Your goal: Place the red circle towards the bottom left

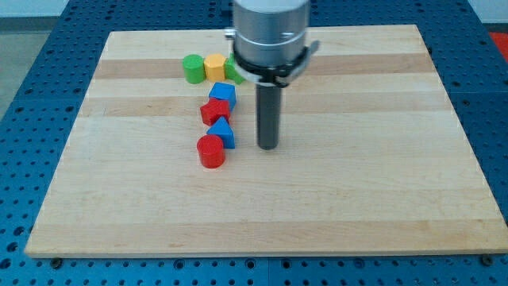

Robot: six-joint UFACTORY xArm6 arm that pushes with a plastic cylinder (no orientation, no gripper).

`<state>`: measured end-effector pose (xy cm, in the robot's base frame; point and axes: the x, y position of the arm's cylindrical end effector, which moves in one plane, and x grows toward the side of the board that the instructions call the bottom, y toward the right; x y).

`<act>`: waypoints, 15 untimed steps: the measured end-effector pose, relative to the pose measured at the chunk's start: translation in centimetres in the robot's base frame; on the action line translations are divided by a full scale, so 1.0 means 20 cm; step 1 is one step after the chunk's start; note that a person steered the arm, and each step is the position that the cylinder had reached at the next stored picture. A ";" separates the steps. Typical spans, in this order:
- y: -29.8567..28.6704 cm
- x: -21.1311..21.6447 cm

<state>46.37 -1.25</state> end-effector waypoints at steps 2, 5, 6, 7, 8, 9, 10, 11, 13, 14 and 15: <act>-0.66 0.15; -0.66 0.16; -0.77 0.20; -0.95 0.29; -0.86 0.30; -0.63 0.31; -0.65 0.38; -0.82 0.44; -0.98 0.45; -0.96 0.47; -0.74 0.47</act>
<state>55.73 -16.13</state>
